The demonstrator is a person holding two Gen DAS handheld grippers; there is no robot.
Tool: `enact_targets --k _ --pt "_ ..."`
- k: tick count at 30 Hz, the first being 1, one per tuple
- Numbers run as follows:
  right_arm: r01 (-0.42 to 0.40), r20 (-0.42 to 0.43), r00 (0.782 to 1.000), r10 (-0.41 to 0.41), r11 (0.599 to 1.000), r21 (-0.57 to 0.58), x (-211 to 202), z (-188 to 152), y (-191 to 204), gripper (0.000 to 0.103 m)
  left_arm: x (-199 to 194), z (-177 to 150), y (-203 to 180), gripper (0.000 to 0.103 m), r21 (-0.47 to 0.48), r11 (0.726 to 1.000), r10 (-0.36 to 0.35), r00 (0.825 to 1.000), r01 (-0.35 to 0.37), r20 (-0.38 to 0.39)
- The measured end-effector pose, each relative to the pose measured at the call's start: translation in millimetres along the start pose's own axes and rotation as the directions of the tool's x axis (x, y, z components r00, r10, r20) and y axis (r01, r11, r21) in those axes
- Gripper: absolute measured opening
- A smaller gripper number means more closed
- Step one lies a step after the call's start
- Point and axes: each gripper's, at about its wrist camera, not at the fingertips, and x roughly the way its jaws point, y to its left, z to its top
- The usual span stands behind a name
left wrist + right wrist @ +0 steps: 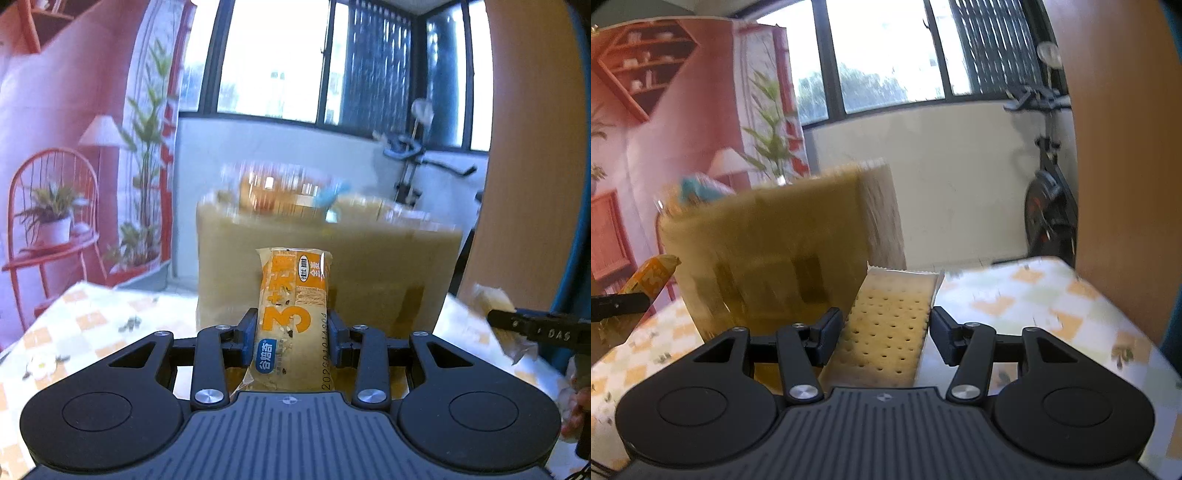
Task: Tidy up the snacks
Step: 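Lift the bread bag and cracker packet up and carry them over the box, then lower both held items into the box and open both grippers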
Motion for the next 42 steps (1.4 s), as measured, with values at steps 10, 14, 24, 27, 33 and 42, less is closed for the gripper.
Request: enact_targets --k 10,14,24,27,33,42 --pt "-0.058 0.08 0.995 0.064 0.996 -0.074 -2.9 39.3 21.6 0.055 2.8 32.9 -14.6 0.039 -0.005 1.0 -0.011 0.996 0.011 0.09" --pt "-0.07 0.087 0.993 0.078 0.993 -0.096 2.5 49.5 28.6 0.055 9.9 49.0 -15.9 0.039 0.003 1.0 -0.006 0.994 0.006 0.108" --pt "-0.119 0.084 0.988 0.131 0.983 -0.137 31.3 84.6 42.8 0.055 62.8 80.8 -14.0 0.039 0.034 0.999 0.003 0.997 -0.005 0.073" --pt "-0.141 0.073 0.986 0.153 0.979 -0.145 43.5 93.7 46.9 0.055 81.1 88.0 -10.1 0.039 0.037 0.999 0.012 1.0 -0.013 0.026" --pt "-0.169 0.042 0.983 0.177 0.974 -0.152 70.3 109.8 52.1 0.055 101.3 108.3 8.0 0.039 -0.007 1.0 0.015 1.0 -0.015 -0.019" --pt "-0.166 0.015 0.986 0.169 0.978 -0.125 114.7 132.5 54.3 0.055 129.0 127.9 23.4 0.039 -0.071 0.997 0.011 0.996 -0.017 -0.092"
